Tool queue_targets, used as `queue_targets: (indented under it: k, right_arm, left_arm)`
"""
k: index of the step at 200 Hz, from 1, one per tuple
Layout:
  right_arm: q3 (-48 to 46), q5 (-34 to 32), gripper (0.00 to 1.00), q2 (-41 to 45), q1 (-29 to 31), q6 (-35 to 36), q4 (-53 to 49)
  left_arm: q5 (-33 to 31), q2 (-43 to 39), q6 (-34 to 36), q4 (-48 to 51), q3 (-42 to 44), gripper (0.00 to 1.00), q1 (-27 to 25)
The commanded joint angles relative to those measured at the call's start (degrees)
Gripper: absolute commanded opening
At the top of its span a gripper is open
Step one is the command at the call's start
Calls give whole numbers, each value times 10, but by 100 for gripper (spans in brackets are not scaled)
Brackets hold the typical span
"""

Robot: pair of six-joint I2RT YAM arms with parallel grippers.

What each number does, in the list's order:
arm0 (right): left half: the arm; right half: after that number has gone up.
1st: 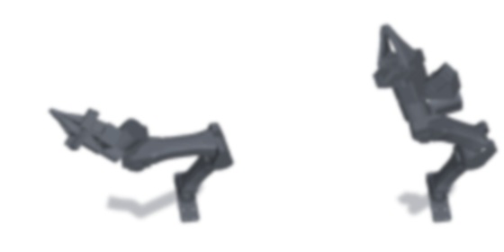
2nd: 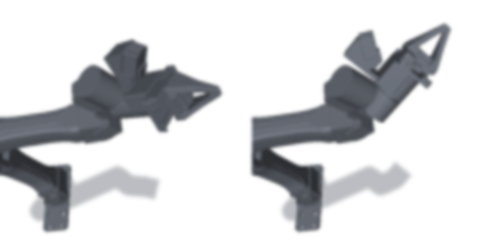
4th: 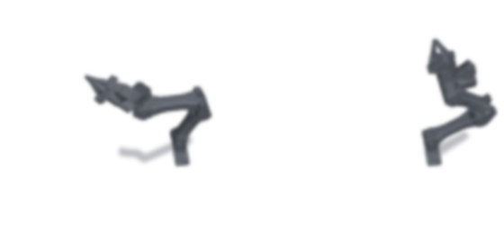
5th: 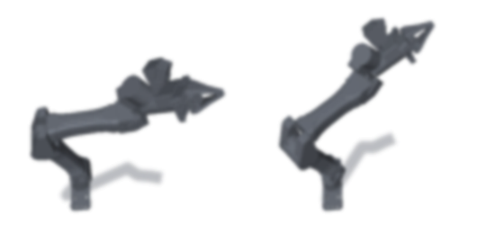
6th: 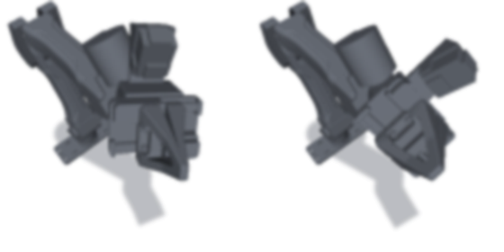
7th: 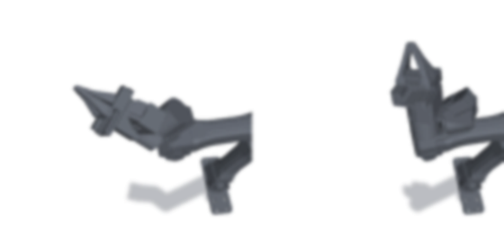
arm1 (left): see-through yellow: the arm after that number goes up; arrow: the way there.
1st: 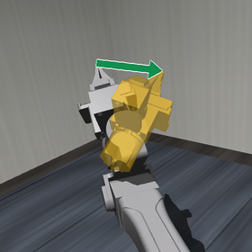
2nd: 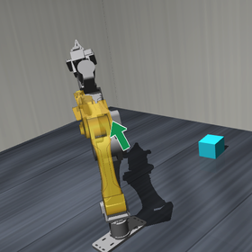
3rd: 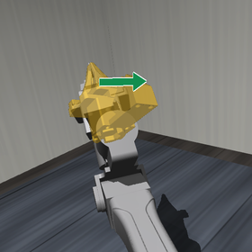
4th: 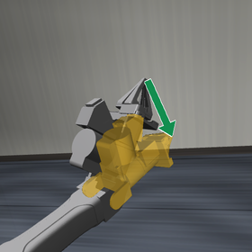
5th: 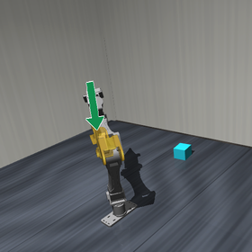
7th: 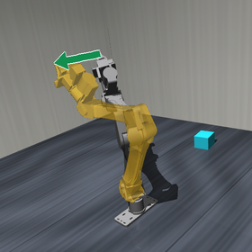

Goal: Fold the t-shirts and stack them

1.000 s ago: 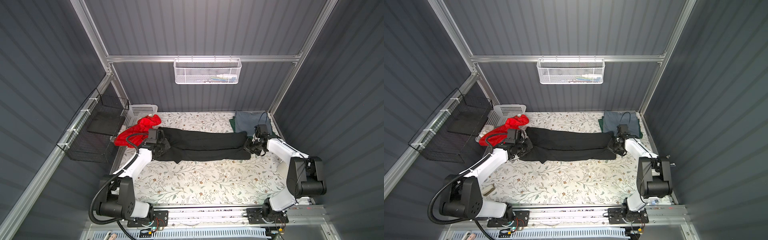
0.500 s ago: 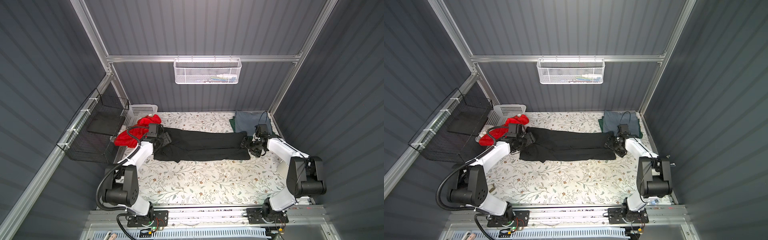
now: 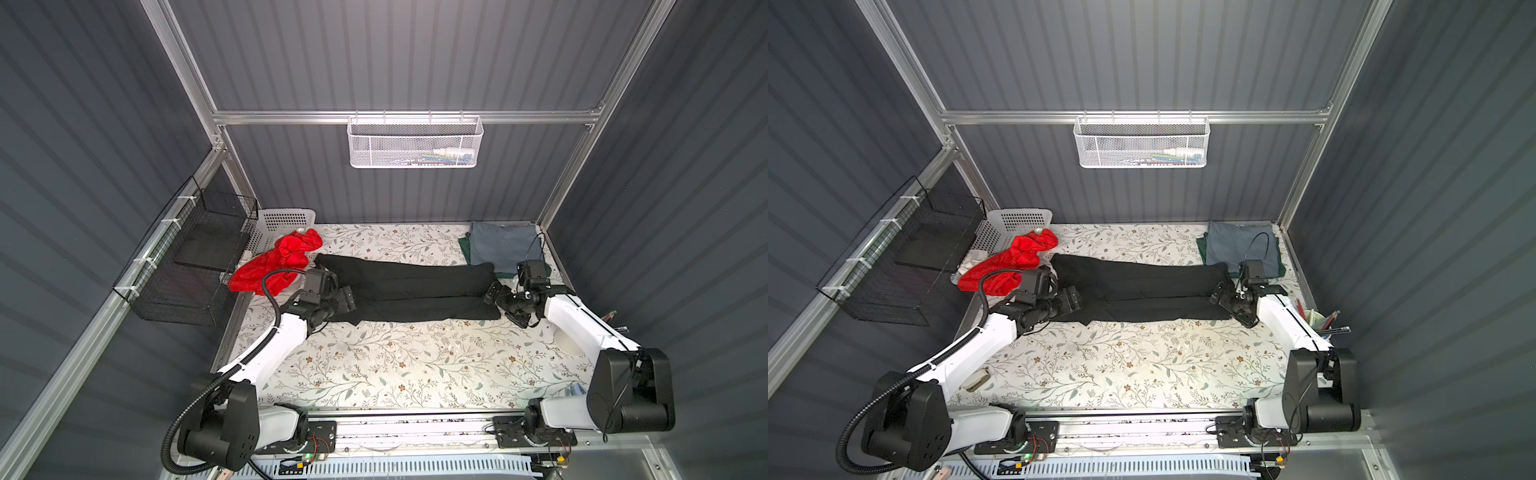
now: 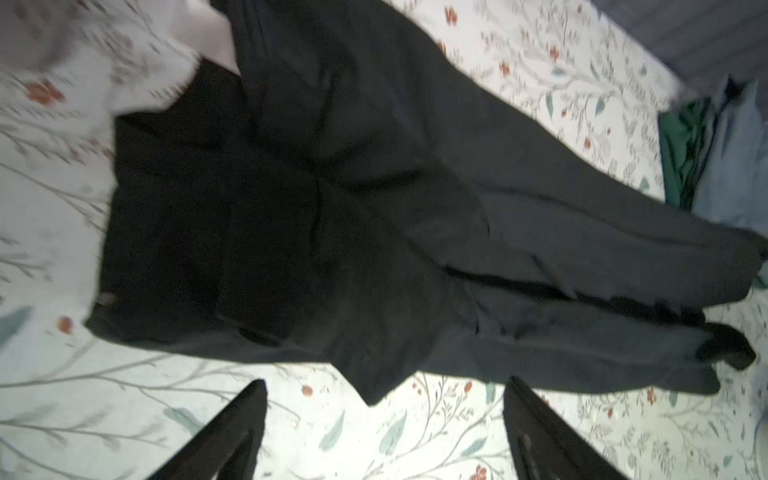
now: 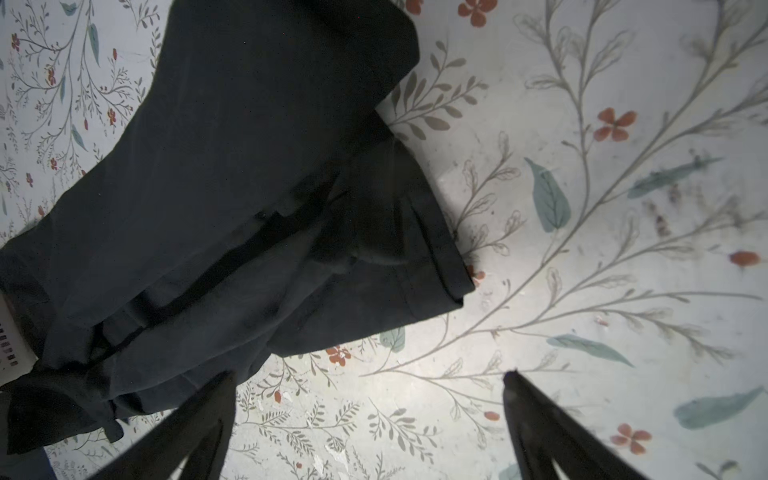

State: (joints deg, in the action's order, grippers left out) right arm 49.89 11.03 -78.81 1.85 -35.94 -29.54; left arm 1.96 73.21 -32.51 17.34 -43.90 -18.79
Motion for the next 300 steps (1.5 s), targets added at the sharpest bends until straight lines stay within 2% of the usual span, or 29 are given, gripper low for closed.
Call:
queue_targets:
  k: [1,23,69,98,117,138,165,176,183,236,300]
  right_arm:
    - [-13,11,99,8,3,-15,3]
    - [-20,16,99,9,3,-16,9]
    - [-33,25,99,17,3,-21,24]
    - [-37,27,99,19,2,-17,25]
    - [-41,28,99,22,2,-14,28]
    - [-45,33,99,23,2,-12,32]
    - [-46,36,99,21,2,-10,36]
    - [-47,37,99,20,2,-10,38]
    - [-47,37,99,20,2,-10,39]
    - [-57,32,99,21,1,-12,52]
    - [-65,24,99,31,1,-2,46]
  left_arm:
    - [42,-4,-21,-24,31,81,-20]
    - [60,18,-29,-45,53,78,-34]
    - [48,93,-21,-50,40,74,-47]
    - [25,136,-17,-45,24,66,-47]
    - [18,156,-18,-43,19,53,-47]
    - [13,167,-25,-44,15,43,-47]
    - [4,165,-31,-32,5,15,-47]
    - [-1,158,-32,-25,0,9,-47]
    - [-7,153,-32,-18,-4,0,-47]
    - [-17,122,-19,15,-48,0,-47]
    - [-34,169,-3,39,-126,0,-47]
